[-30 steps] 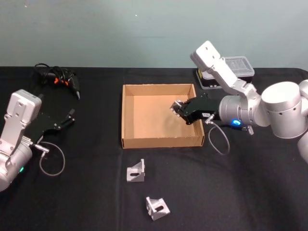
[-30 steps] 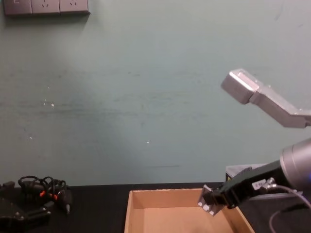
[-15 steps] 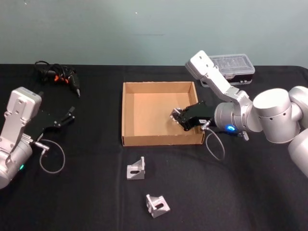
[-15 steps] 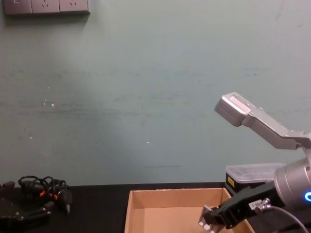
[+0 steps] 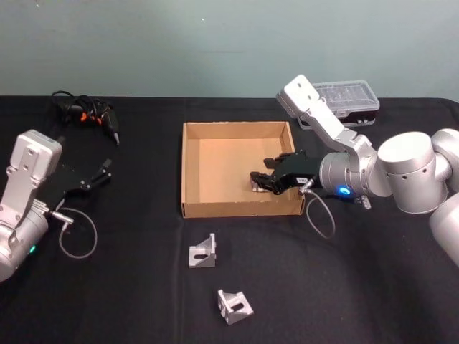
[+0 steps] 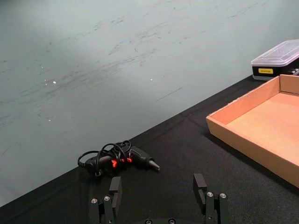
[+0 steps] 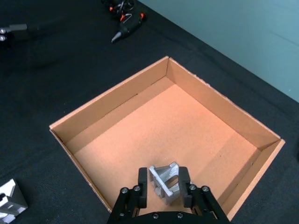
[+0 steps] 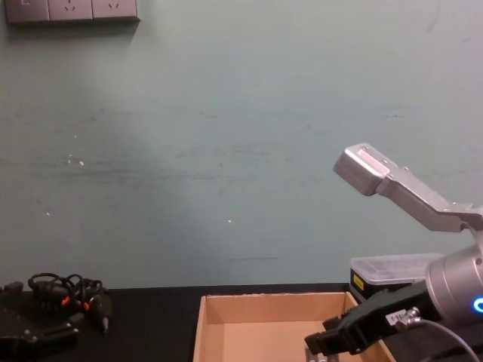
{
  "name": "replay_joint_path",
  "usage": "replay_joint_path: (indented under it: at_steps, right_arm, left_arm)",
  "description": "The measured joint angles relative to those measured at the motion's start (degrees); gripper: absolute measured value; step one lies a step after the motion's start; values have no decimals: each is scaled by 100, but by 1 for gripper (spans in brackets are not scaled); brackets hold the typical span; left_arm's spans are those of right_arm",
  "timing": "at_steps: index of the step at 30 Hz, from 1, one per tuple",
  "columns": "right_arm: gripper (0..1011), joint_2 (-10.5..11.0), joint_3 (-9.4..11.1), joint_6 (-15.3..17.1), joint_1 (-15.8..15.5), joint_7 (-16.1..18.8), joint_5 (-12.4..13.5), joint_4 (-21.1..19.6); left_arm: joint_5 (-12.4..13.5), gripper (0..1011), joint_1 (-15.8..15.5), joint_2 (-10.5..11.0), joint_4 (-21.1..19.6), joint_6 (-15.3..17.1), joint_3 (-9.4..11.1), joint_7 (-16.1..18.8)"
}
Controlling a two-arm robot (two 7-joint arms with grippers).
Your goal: Use one hand to pick up the angle iron from the table and place it into the box.
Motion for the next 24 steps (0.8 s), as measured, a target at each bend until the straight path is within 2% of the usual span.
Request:
replay_joint_path:
  at_steps: [9,11,14,16,17,21,24]
  right_arm:
    - [658,84,164,-71,-101,-4,-15,-255]
    - [758,169,197,-104,-141,20,-31,-411]
    - [833,260,211,-134,-178,70,-45,-574]
    - [867,340,212,-156,-204,121,-56,-698]
    - [898,494,213,-207,-244,231,-66,-900]
    - [1004,685,211,-261,-287,386,-68,-1150]
    - [1004,907,184,-331,-308,613,-53,-1387]
  left_arm:
    - [0,1000,0,0,0,0,0,0]
    - [0,1000,0,0,0,0,0,0]
    - [0,1000,0,0,0,0,0,0]
    - [0,1000,0,0,0,0,0,0]
    - [0,1000,0,0,0,0,0,0]
    - [0,1000,0,0,0,0,0,0]
    - [0,1000,0,0,0,0,0,0]
